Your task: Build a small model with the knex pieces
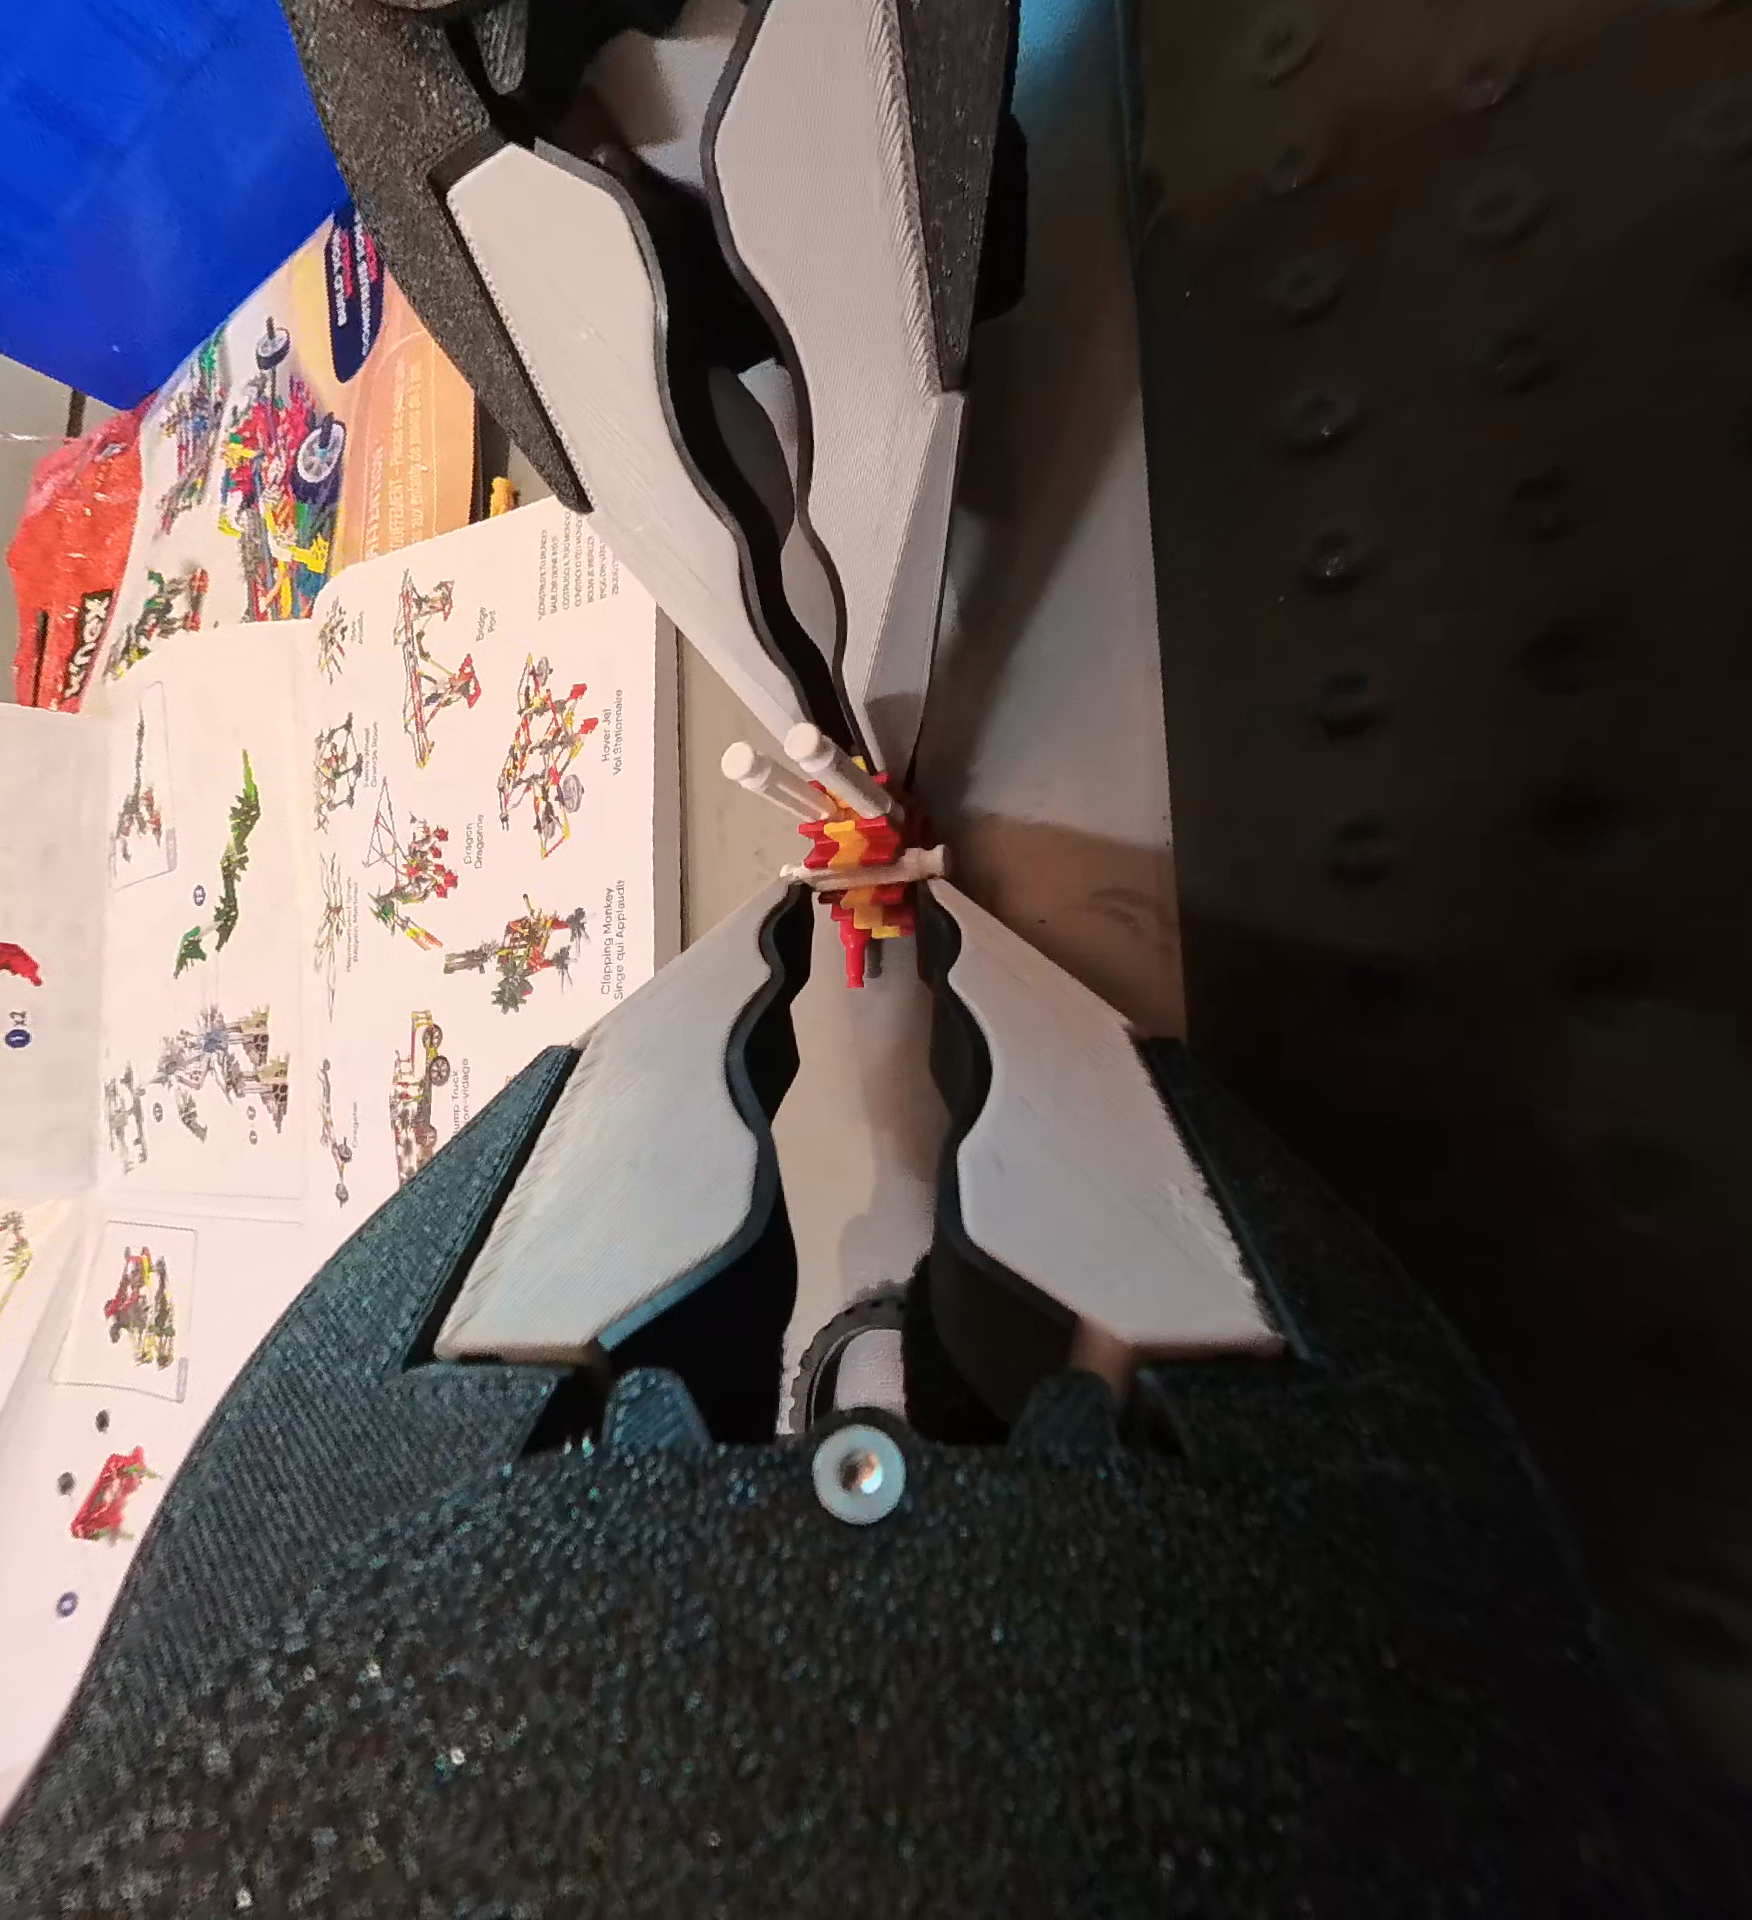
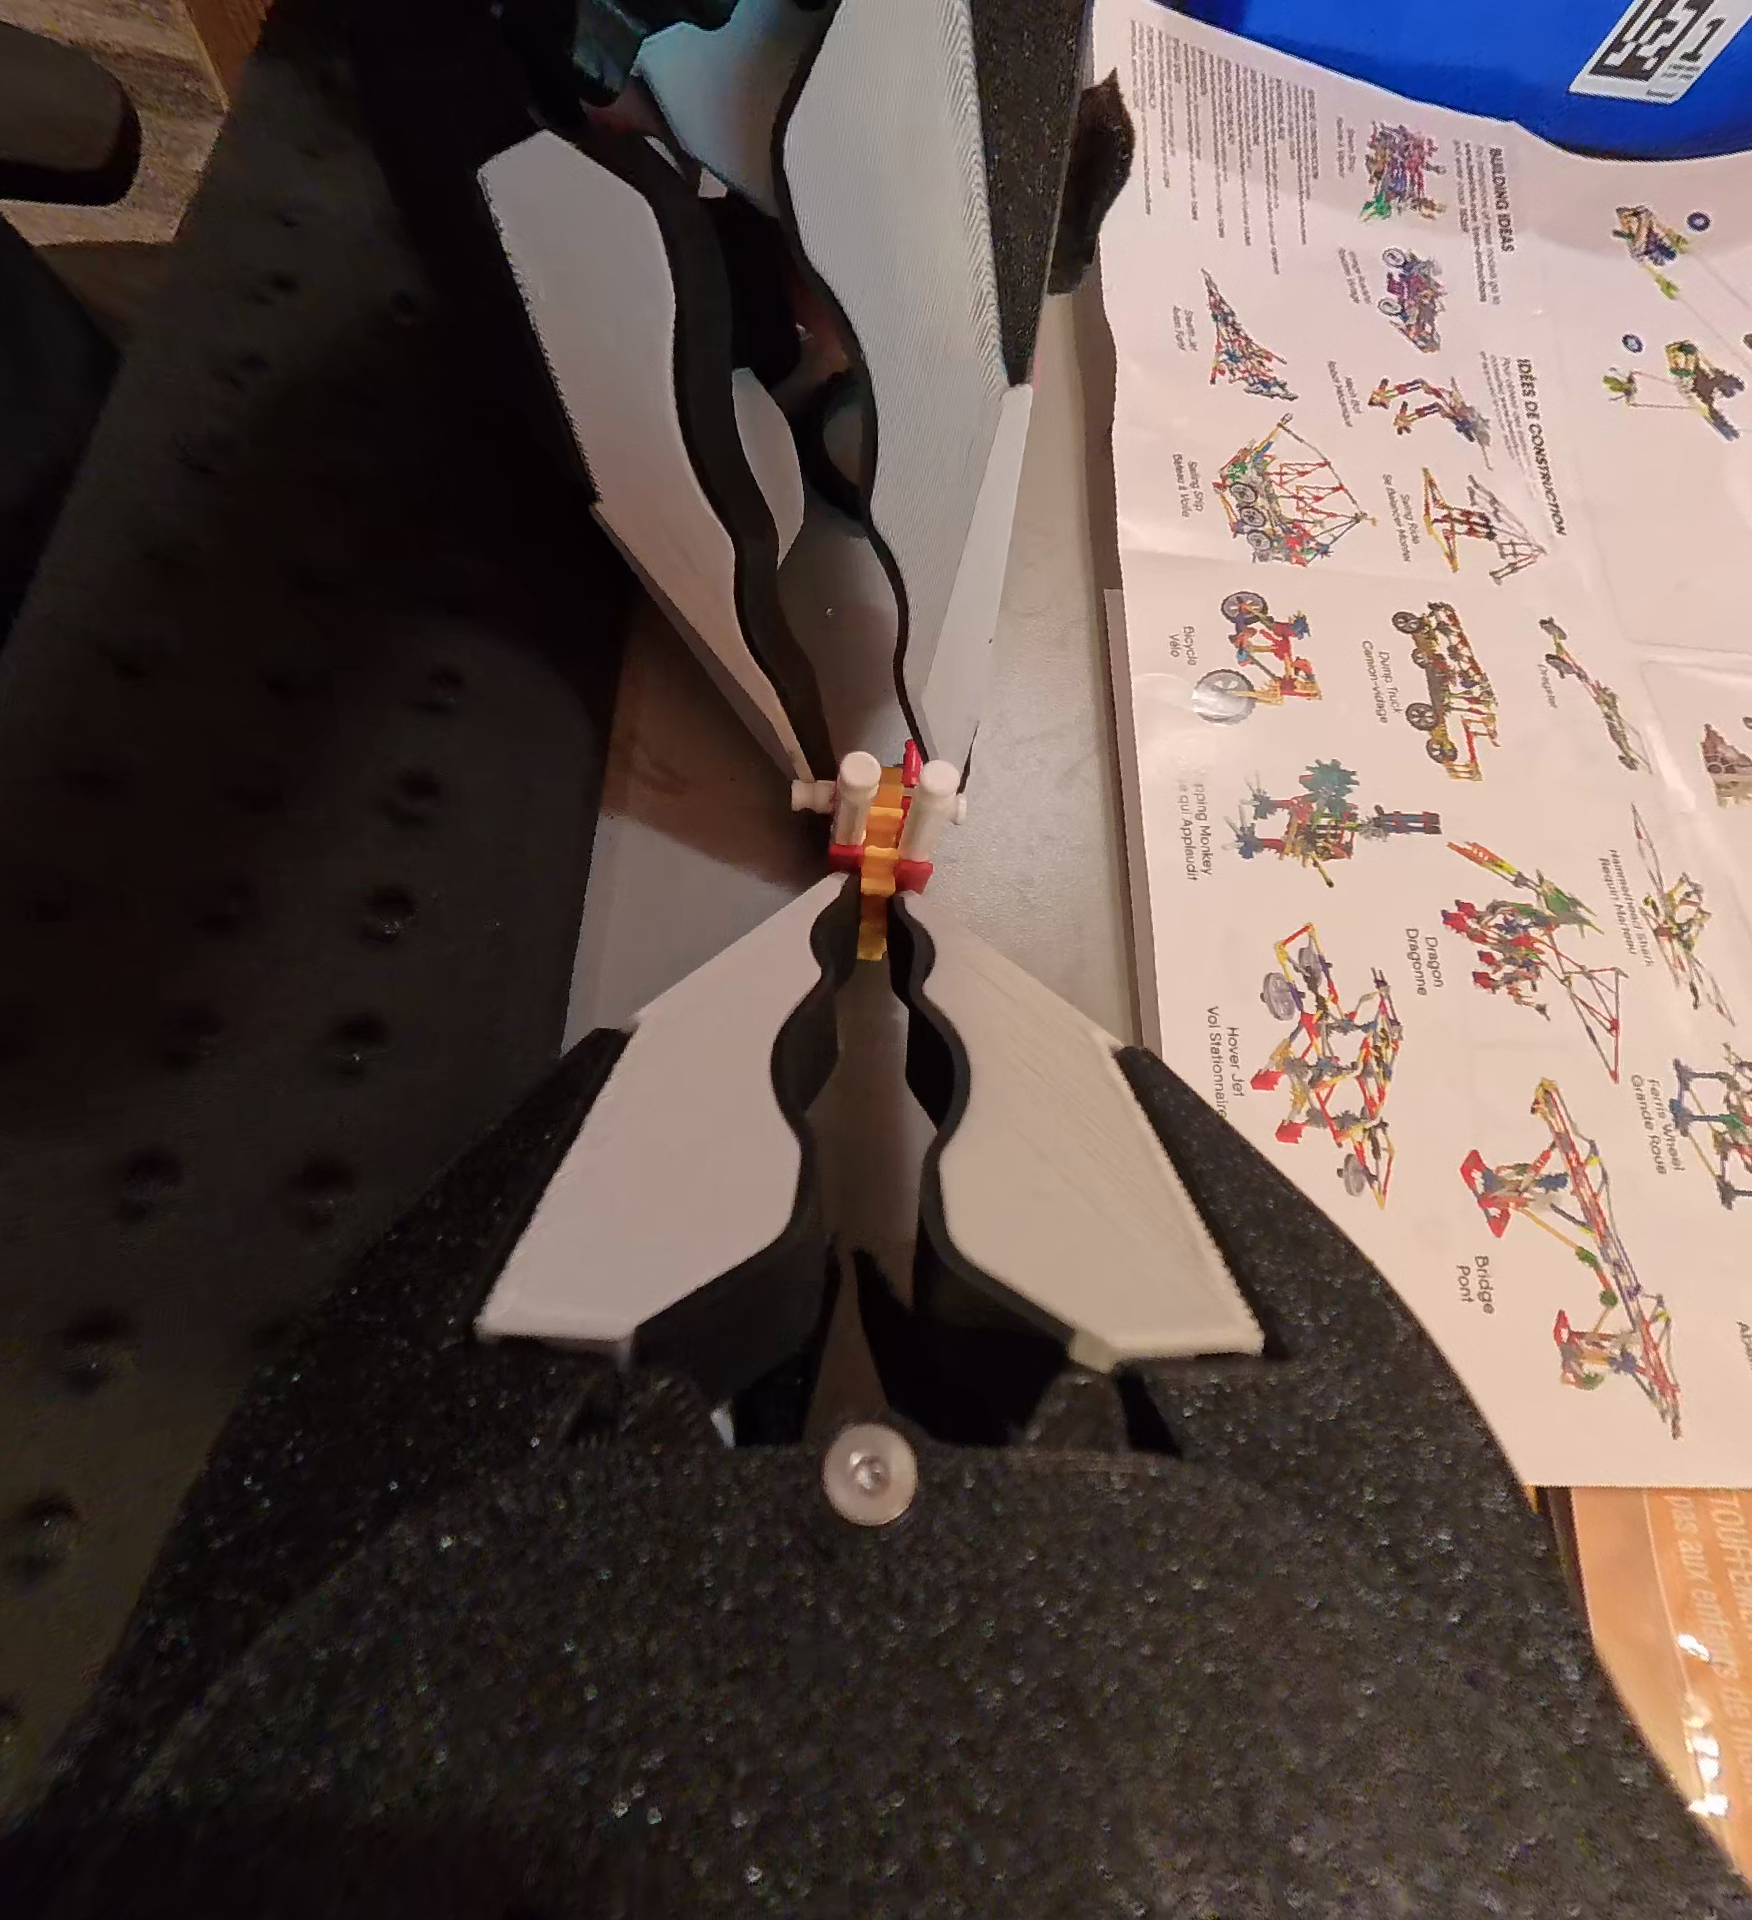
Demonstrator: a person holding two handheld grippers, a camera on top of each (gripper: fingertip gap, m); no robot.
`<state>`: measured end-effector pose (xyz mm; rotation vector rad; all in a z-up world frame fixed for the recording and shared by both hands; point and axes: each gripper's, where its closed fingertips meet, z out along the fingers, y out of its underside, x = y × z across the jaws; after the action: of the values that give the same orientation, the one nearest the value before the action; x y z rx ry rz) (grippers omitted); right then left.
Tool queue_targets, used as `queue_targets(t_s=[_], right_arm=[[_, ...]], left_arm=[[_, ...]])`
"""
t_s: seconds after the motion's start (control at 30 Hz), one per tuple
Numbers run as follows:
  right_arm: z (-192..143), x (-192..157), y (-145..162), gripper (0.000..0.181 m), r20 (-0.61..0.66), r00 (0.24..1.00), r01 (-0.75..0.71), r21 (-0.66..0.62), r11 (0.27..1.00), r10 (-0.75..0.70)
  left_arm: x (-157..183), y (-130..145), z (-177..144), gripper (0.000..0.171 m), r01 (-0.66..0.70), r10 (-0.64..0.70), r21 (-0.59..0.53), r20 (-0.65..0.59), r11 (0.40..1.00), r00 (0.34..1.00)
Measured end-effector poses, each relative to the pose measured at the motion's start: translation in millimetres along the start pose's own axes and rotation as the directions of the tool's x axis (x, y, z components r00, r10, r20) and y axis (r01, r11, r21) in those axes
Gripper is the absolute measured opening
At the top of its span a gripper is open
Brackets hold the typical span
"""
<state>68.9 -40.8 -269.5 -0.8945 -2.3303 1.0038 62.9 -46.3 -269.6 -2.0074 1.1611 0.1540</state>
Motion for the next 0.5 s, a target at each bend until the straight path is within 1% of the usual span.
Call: queue_targets(t_s=[0.43,0.5], right_arm=[[0.4,-0.2,-0.6,0.000,-0.021,1.000,0.021,-0.002,1.000,-0.021],[0.6,-0.2,-0.8,0.000,-0.018,1.000,0.021,-0.002,1.000,-0.021]], left_arm=[[0.3,-0.4,0.7,0.013,-0.026,0.027,-0.049,0.019,0.998,0.999],[0.2,-0.6,0.9,0.012,-0.055,0.056,-0.064,0.014,0.996,0.998]])
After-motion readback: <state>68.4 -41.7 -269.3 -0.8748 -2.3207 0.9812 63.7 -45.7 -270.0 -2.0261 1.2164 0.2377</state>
